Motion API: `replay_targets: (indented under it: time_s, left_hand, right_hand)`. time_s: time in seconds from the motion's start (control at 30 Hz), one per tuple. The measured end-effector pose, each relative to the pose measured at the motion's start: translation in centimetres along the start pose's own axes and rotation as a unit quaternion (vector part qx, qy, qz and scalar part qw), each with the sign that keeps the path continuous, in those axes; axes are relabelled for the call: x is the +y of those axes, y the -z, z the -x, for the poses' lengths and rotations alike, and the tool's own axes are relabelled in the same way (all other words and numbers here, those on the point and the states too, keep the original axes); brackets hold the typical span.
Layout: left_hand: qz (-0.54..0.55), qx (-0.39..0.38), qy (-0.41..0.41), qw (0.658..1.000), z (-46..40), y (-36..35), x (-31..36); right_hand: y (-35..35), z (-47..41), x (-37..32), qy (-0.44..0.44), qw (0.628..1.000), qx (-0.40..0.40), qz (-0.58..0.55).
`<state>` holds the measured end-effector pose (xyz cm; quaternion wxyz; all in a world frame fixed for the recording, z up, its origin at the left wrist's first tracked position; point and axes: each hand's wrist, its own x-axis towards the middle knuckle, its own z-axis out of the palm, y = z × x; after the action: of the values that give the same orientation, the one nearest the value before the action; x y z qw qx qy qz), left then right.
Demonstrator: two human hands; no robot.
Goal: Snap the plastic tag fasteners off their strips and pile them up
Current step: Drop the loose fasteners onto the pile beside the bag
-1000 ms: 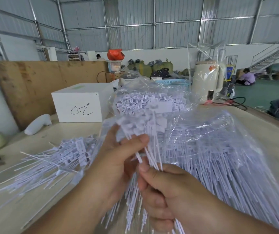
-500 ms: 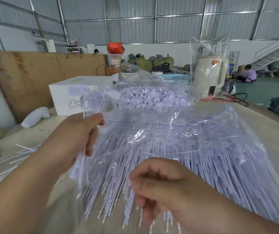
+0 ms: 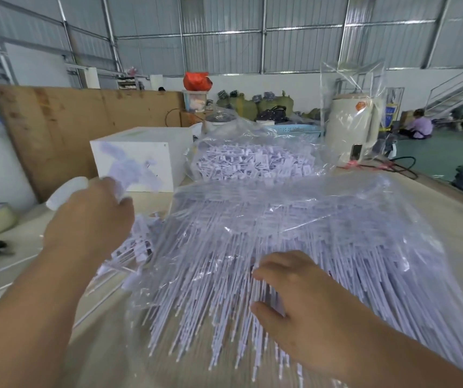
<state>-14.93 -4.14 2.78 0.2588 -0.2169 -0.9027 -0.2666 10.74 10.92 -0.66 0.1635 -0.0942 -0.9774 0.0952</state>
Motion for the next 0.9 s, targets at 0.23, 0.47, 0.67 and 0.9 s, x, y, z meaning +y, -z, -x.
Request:
replay_targets:
  time_s: [0.23,0.47,0.67,0.9]
  left_hand:
    - [-0.098,-0.149,0.046,0.983,0.8,-1.5,0.0]
    - [-0.100,-0.173,-0.073,0.977,2.4,-1.4,1.7]
    - [0.272,-0.119,-0.248,0.922,5.6,1.0,6.0]
    - [0.082,-0.210,-0.403,0.887,7.6,-2.1,6.7]
  right_hand:
    - [-0.3,-0.2,0.0,-0.007,0.998,0.004,0.063]
    - [-0.4,-0.6,0.8,-0.067,0.989,-0.070,0.113]
    - [-0.3,-1.4,2.1,-0.094,0.987,-0.045,0.125]
    - [-0.2,-1.8,3.5,-0.108,0.981,-0.041,0.153]
